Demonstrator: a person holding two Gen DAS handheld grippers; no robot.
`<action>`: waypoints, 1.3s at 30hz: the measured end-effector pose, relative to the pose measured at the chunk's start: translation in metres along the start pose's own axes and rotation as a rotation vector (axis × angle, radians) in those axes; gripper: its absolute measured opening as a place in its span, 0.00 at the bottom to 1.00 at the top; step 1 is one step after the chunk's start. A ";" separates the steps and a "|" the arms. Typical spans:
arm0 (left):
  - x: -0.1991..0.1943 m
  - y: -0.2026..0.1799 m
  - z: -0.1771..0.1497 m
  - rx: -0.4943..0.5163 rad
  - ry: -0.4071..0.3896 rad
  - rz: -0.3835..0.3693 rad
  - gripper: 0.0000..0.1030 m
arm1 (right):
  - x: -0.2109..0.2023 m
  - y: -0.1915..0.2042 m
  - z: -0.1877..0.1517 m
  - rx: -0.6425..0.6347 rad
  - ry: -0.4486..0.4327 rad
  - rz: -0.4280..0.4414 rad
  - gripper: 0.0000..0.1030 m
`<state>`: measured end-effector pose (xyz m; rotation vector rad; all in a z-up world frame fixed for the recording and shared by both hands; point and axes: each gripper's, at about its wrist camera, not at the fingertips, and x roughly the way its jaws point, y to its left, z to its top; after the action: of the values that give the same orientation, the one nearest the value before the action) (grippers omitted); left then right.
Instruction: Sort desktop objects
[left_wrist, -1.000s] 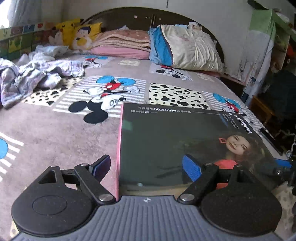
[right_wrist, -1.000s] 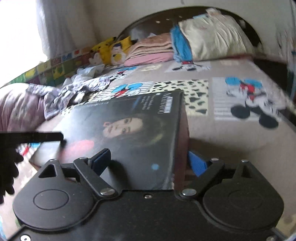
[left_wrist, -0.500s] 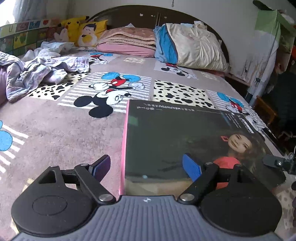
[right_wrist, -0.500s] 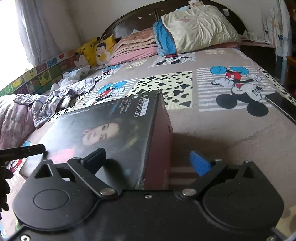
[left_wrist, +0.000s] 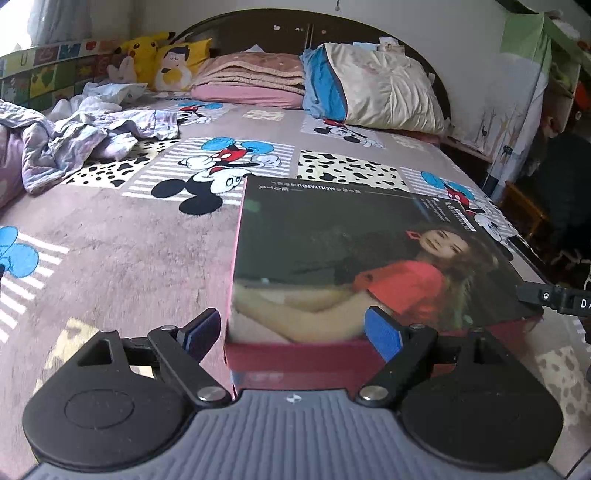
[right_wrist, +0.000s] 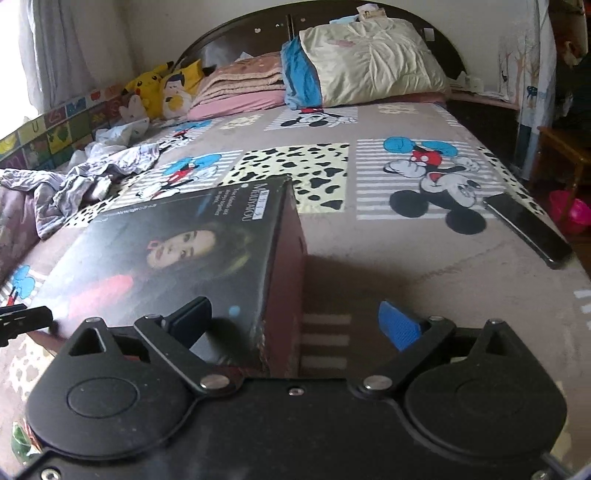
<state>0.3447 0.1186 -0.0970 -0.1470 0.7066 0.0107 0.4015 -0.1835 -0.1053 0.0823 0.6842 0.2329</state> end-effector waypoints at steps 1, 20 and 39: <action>-0.002 -0.002 -0.002 0.004 0.002 0.004 0.83 | -0.003 0.000 -0.001 -0.005 0.001 -0.002 0.94; -0.068 -0.053 -0.033 0.010 -0.011 -0.005 0.83 | -0.074 0.005 -0.019 -0.004 -0.017 0.006 0.95; -0.150 -0.102 -0.057 0.129 -0.050 0.022 0.83 | -0.152 0.008 -0.039 -0.016 0.005 -0.055 0.97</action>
<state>0.1998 0.0157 -0.0298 -0.0152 0.6567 -0.0097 0.2607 -0.2122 -0.0406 0.0472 0.6884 0.1855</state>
